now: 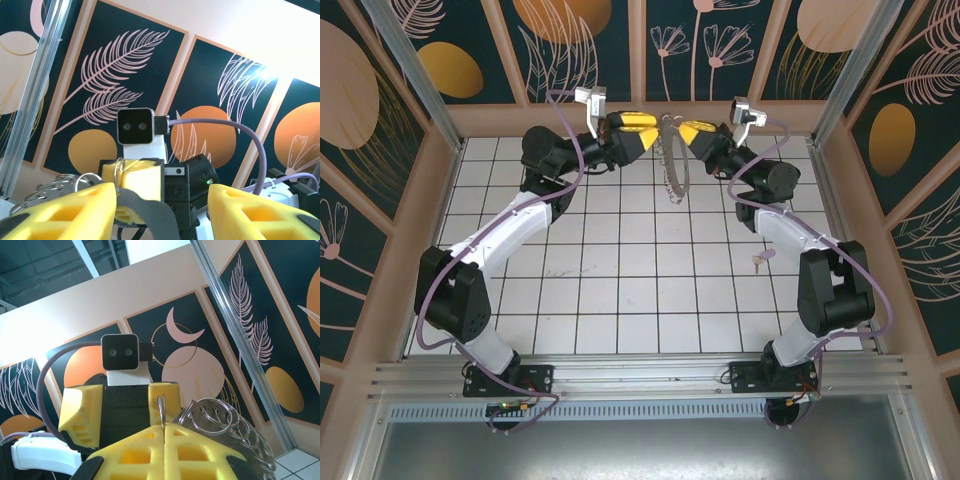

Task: Put the keys on the keyring

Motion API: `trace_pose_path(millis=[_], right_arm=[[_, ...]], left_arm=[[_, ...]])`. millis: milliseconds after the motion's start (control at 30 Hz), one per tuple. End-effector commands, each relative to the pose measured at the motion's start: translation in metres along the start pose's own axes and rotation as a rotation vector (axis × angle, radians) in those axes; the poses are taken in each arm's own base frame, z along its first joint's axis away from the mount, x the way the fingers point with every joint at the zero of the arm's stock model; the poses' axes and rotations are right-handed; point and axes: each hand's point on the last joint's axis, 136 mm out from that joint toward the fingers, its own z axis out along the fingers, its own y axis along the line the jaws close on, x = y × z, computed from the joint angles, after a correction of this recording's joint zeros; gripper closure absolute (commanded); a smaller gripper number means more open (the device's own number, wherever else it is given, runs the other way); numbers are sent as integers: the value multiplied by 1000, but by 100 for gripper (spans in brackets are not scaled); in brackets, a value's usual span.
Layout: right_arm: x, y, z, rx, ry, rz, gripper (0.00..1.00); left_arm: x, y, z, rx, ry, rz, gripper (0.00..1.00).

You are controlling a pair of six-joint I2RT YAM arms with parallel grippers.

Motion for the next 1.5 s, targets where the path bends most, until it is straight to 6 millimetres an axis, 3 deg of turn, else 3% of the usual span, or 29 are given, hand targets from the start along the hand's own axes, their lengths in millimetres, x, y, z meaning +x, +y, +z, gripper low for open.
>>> trace_pose_path(millis=[0, 600, 967, 1033, 1367, 1467], right_arm=[[-15, 21, 8, -72, -50, -71, 100], [-9, 33, 18, -116, -21, -72, 100], [-4, 38, 24, -132, -3, -70, 100], [-3, 39, 25, -135, 1, -68, 100], [3, 38, 28, -135, 27, -66, 100], [6, 38, 29, -133, 37, -61, 100]], left_arm=[[-11, -20, -2, 59, -30, 32, 50], [5, 0, 7, 44, -16, -27, 51], [1, -5, 12, 59, -18, -20, 52], [11, 8, 14, 46, -5, -43, 53], [9, 9, 16, 48, -14, -41, 69], [8, 10, 16, 45, -21, -43, 78]])
